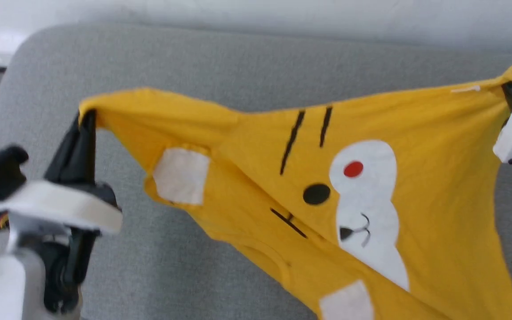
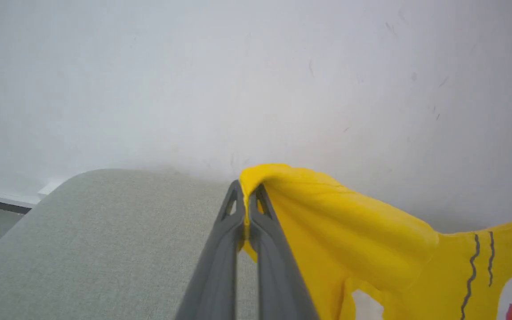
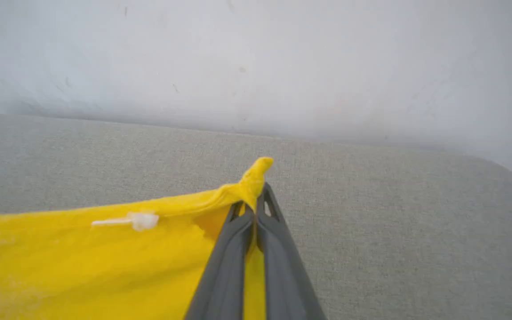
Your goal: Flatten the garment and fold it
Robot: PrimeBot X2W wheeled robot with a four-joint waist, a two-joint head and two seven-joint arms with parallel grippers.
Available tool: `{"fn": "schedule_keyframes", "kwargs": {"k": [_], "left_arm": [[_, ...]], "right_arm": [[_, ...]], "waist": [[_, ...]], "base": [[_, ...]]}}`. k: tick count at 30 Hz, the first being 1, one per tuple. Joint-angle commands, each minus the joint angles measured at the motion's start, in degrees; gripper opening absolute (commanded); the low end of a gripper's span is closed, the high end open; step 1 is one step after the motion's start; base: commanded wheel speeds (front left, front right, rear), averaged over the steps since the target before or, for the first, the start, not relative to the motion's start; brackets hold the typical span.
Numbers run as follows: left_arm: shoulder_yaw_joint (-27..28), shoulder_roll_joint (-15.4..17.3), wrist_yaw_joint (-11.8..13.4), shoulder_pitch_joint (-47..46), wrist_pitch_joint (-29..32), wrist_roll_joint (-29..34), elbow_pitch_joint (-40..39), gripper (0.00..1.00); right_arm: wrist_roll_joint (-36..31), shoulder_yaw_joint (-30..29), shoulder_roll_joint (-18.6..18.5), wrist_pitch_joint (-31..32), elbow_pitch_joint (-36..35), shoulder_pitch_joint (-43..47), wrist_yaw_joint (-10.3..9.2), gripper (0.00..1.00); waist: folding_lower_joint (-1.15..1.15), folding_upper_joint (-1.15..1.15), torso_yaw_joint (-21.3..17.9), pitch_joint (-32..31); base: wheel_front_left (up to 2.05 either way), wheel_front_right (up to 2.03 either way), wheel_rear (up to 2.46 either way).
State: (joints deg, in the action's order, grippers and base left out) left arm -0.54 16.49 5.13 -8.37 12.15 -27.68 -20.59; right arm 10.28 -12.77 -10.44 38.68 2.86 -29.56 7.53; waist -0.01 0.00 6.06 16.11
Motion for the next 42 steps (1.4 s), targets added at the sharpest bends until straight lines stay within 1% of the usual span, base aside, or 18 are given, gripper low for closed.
{"fn": "schedule_keyframes", "kwargs": {"k": [1,7,14,17,21,25,29,33,34,37,42], "left_arm": [[-0.1,0.6,0.0,-3.9,-0.2,0.8,1.5,0.0],[-1.9,3.1,-1.5,-18.2,1.3,3.3,7.5,0.0],[-3.5,5.7,-3.2,-32.9,2.4,5.9,13.9,0.0],[-4.4,7.5,-4.2,-38.8,2.0,8.1,16.2,0.0],[-6.2,7.9,-5.6,-44.9,3.6,8.5,18.9,0.0],[-7.2,7.1,-6.3,-49.0,6.2,7.3,21.1,0.0],[-6.4,5.9,-5.5,-52.3,9.2,4.9,23.2,0.0],[-6.0,6.3,-5.1,-55.1,11.8,4.0,25.7,0.0],[-6.3,6.5,-5.3,-55.9,11.8,4.3,26.1,0.0],[-7.2,7.0,-6.1,-59.2,10.2,5.7,27.7,0.0],[-9.0,7.0,-7.3,-67.6,4.8,8.9,32.5,0.0]], "right_arm": [[0.5,-0.1,0.4,-1.2,-0.2,-1.0,-0.04,0.0],[1.7,1.1,1.6,-3.9,-0.2,-4.7,-0.04,0.0],[3.9,3.2,2.5,-3.4,-0.3,-10.2,-0.04,0.0],[4.5,4.0,2.4,-2.8,-0.7,-12.9,-0.04,0.0],[5.4,4.4,2.6,-1.0,-1.2,-15.4,-0.04,0.0],[5.9,4.6,2.5,0.8,-2.0,-16.8,-0.04,0.0],[6.1,4.8,2.7,3.2,-2.2,-18.4,-0.04,0.0],[5.1,4.7,3.6,5.0,-0.6,-21.2,-0.04,0.0],[4.5,4.8,3.8,5.0,0.1,-22.1,-0.04,0.0],[2.5,4.7,4.4,4.5,2.7,-25.6,-0.04,0.0],[-1.3,4.1,5.5,0.6,8.3,-33.8,-0.04,0.0]], "waist": [[0.01,0.0,-4.1,-7.1],[0.01,0.0,-6.2,-11.9],[0.01,0.0,-8.1,-15.5],[0.01,0.0,-8.7,-16.0],[0.01,0.0,-9.0,-16.4],[0.01,0.0,-9.1,-16.1],[0.01,0.0,-9.6,-14.2],[0.01,0.0,-10.8,-10.6],[0.01,0.0,-11.2,-9.4],[0.01,0.0,-12.0,-5.4],[0.01,0.0,-13.5,2.0]], "base": [[0.0,0.0,0.0],[0.0,0.0,0.0],[0.0,0.0,0.0],[0.0,0.0,0.0],[0.0,0.0,0.0],[0.0,0.0,0.0],[0.0,0.0,0.0],[0.0,0.0,0.0],[0.0,0.0,0.0],[0.0,0.0,0.0],[0.0,0.0,0.0]]}}
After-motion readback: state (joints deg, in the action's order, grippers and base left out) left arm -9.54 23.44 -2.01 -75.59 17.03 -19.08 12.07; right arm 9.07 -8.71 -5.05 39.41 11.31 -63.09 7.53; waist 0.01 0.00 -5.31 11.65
